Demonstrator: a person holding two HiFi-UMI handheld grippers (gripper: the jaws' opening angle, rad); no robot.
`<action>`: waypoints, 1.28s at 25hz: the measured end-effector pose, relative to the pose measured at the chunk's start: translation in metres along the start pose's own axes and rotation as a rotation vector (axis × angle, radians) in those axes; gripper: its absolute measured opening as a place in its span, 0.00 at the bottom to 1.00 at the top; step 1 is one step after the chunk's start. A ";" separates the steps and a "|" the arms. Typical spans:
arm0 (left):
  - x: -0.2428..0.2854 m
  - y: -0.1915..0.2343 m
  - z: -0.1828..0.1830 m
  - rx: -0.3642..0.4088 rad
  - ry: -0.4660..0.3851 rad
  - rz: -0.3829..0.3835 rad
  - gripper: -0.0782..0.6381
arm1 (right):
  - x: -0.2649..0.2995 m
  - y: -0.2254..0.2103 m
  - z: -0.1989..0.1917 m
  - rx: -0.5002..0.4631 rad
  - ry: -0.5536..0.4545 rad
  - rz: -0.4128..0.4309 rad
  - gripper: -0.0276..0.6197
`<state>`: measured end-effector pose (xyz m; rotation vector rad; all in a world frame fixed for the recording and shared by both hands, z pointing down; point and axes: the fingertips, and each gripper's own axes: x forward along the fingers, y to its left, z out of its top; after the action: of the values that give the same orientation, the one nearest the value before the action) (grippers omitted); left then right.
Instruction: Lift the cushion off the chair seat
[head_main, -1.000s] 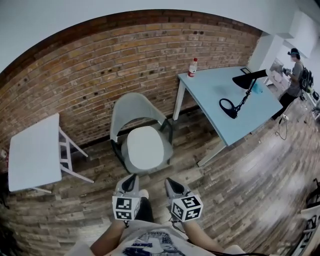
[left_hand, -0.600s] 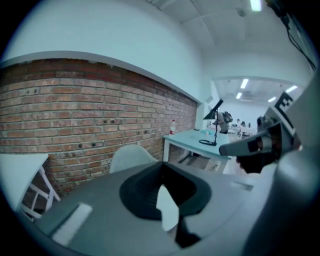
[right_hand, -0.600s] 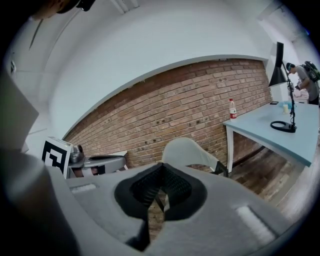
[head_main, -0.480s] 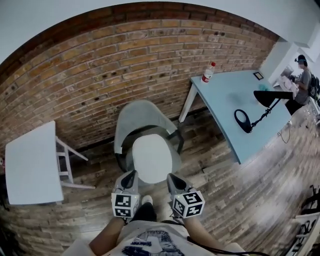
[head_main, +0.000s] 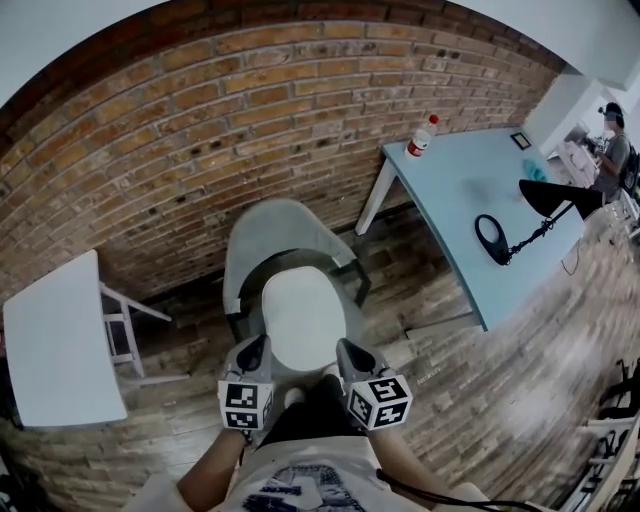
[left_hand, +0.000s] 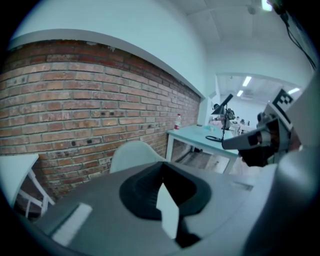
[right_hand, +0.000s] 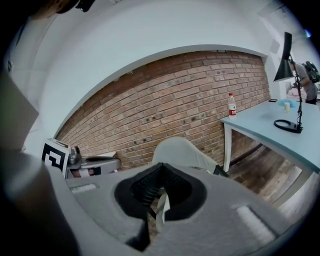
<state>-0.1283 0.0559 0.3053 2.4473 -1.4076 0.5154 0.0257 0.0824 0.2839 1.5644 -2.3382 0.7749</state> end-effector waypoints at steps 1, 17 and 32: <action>0.004 0.000 -0.003 -0.004 0.008 -0.001 0.10 | 0.004 -0.003 -0.002 0.002 0.005 -0.003 0.04; 0.117 0.039 -0.077 0.002 0.136 0.039 0.10 | 0.112 -0.091 -0.049 0.019 0.087 -0.037 0.04; 0.209 0.065 -0.173 -0.035 0.220 0.097 0.10 | 0.204 -0.169 -0.130 0.064 0.181 -0.057 0.04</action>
<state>-0.1169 -0.0681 0.5551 2.2241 -1.4351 0.7498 0.0824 -0.0587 0.5371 1.5097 -2.1513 0.9441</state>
